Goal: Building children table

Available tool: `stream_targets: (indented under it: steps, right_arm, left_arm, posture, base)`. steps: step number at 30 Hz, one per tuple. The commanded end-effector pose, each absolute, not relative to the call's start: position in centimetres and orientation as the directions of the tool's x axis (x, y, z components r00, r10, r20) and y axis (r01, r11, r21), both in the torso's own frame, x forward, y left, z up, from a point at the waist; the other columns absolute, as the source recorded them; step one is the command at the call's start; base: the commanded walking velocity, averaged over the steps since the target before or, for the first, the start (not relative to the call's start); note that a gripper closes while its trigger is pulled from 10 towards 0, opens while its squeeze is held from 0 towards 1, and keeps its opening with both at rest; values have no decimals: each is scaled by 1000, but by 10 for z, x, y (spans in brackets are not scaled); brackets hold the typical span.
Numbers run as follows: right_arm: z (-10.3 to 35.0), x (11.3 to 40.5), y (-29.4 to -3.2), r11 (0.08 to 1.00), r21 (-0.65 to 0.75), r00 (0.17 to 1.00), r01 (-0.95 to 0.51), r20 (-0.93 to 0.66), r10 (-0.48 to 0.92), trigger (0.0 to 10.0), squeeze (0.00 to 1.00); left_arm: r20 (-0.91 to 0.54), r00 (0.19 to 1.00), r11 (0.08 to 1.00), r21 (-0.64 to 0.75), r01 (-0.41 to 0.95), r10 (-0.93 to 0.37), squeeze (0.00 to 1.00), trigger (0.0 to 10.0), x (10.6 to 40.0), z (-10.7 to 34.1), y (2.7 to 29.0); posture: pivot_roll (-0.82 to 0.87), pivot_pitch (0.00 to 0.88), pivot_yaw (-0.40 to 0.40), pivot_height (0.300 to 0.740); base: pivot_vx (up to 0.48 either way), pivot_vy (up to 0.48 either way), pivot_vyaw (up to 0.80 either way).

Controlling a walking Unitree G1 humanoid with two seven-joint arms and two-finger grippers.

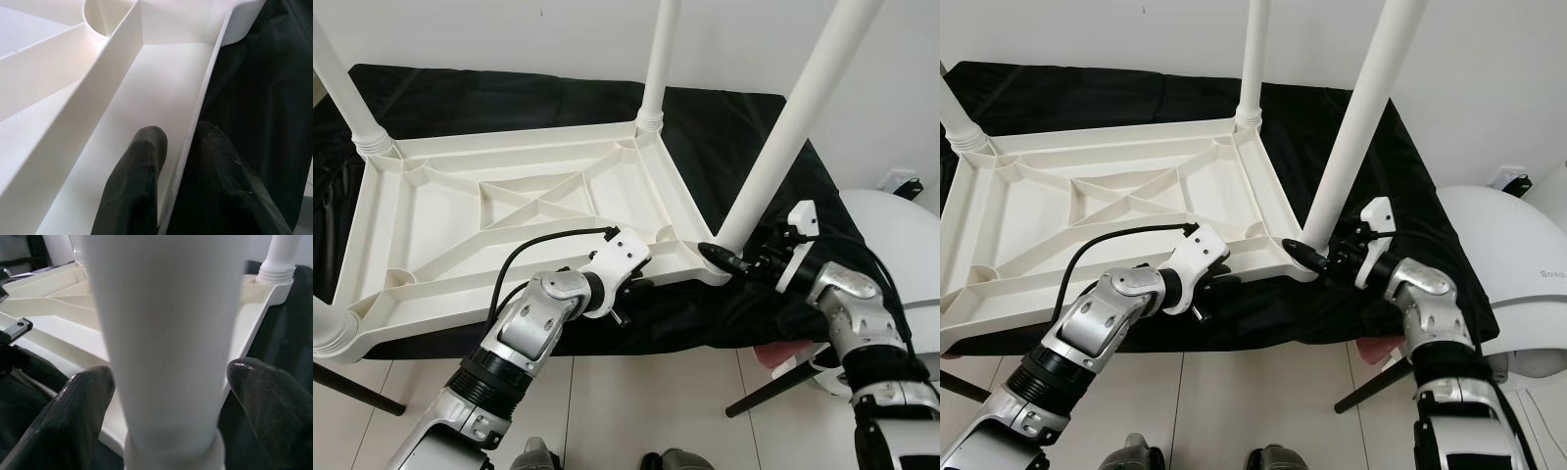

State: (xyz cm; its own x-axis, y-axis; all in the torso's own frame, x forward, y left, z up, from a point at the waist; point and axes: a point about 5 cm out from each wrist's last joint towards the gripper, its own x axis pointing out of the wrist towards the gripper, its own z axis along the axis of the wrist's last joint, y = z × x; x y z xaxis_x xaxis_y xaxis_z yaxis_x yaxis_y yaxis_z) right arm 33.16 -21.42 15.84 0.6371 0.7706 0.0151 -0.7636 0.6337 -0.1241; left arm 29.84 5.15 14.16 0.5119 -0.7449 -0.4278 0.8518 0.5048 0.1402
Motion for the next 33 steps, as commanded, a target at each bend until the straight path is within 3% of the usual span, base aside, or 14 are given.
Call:
stream_targets:
  steps: [1, 11, 12, 14, 15, 26, 33]
  right_arm:
    - [159, 333, -221, 632, -136, 639, -763, -8, 769, 10000, 0]
    - [162, 341, -223, 619, -155, 629, -770, -13, 778, 10000, 0]
    - [162, 342, -223, 614, -156, 623, -774, -11, 782, 6627, 0]
    - [162, 342, -223, 614, -156, 623, -774, -11, 782, 6627, 0]
    - [161, 341, -221, 584, -143, 591, -799, -7, 806, 0, 0]
    - [157, 339, -218, 566, -115, 568, -817, 19, 823, 0, 0]
    - [161, 341, -219, 658, -95, 652, -747, 86, 753, 0, 0]
  left_arm:
    - [-440, 450, 447, 118, 887, -777, 0, 10000, 293, 141, 45]
    - [-442, 445, 443, 113, 889, -779, 0, 10000, 292, 142, 45]
    - [-443, 445, 445, 112, 889, -778, 0, 10000, 292, 142, 46]
    - [-443, 445, 445, 112, 889, -778, 0, 10000, 292, 142, 46]
    - [-443, 447, 447, 111, 887, -777, 0, 10000, 292, 142, 46]
    - [-440, 448, 448, 110, 887, -778, 0, 10000, 291, 142, 45]
    - [-438, 447, 446, 111, 888, -780, 0, 10000, 290, 143, 45]
  posture:
    - [-35, 72, -46, 740]
    - [-26, 83, -43, 740]
    - [-24, 84, -44, 740]
    - [-24, 84, -44, 740]
    - [-24, 85, -46, 740]
    - [-29, 78, -50, 740]
    - [-28, 74, -59, 740]
  base:
    - [0, 0, 0]
    - [0, 0, 0]
    - [0, 0, 0]
    - [0, 0, 0]
    - [0, 0, 0]
    - [0, 0, 0]
    - [0, 0, 0]
